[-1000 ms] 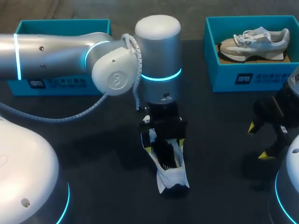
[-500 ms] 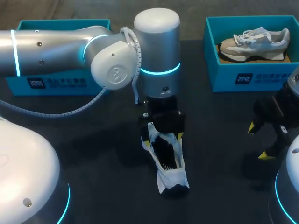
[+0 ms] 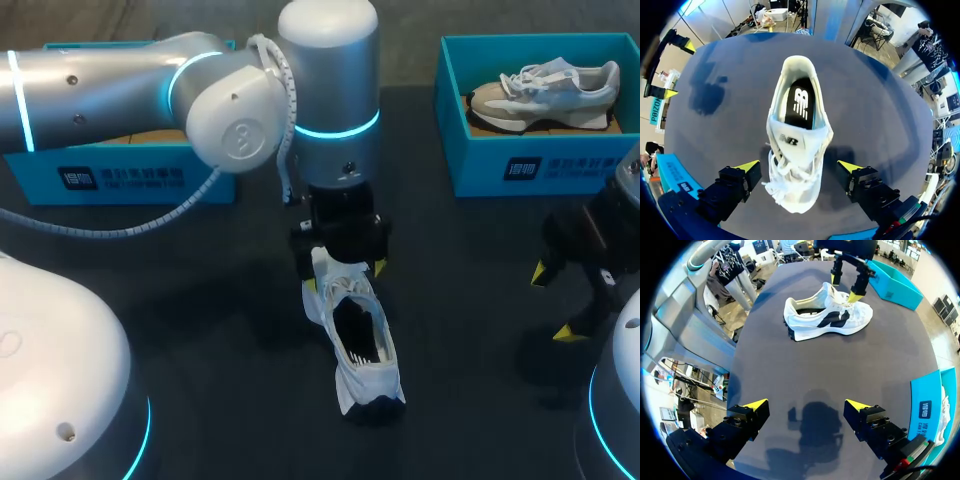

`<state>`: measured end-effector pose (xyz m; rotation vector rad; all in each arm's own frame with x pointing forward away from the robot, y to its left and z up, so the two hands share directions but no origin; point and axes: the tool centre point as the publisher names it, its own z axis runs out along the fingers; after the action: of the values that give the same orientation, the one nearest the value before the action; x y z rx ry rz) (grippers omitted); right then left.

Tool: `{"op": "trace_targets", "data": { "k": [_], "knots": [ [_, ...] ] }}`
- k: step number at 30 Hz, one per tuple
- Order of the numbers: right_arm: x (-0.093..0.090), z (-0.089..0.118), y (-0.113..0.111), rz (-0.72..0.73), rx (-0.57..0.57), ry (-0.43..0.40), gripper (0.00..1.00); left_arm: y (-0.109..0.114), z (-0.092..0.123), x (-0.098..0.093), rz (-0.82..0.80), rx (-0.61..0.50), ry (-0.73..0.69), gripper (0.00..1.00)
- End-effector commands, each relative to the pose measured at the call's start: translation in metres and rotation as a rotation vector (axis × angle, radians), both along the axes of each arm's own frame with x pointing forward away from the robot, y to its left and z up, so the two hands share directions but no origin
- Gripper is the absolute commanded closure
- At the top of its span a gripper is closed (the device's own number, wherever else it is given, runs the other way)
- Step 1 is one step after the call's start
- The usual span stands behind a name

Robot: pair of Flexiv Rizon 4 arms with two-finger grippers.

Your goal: Take the shoe out of the shoebox, open the shoe tongue, remove and reinsert the insole, then place the shoe into the shoebox

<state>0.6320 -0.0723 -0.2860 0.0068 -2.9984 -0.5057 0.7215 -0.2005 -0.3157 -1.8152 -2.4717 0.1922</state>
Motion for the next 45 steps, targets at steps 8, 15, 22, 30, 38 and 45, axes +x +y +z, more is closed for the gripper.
{"op": "trace_targets", "data": {
  "k": [8, 15, 22, 30, 38, 45],
  "knots": [
    [-0.001, -0.001, 0.000, -0.001, -0.001, -0.003, 0.00, 0.009, 0.026, -0.003, -0.008, -0.027, -0.039, 0.44],
    [-0.001, -0.001, 0.000, -0.001, -0.001, -0.003, 0.00, 0.013, 0.034, 0.010, 0.004, -0.038, -0.042, 0.51],
    [-0.001, -0.001, 0.000, -0.001, -0.001, -0.003, 0.00, 0.004, 0.028, 0.010, -0.012, -0.054, -0.031, 0.70],
    [-0.001, -0.001, 0.000, -0.001, -0.001, -0.003, 0.00, -0.002, 0.010, -0.005, -0.041, -0.048, 0.000, 0.73],
    [-0.001, -0.001, 0.000, -0.001, -0.001, -0.003, 0.00, -0.005, -0.005, -0.023, -0.067, -0.062, 0.024, 0.74],
    [-0.001, -0.001, 0.000, -0.001, -0.001, -0.003, 0.00, -0.011, -0.022, -0.035, -0.102, -0.056, 0.083, 0.75]
  ]
}}
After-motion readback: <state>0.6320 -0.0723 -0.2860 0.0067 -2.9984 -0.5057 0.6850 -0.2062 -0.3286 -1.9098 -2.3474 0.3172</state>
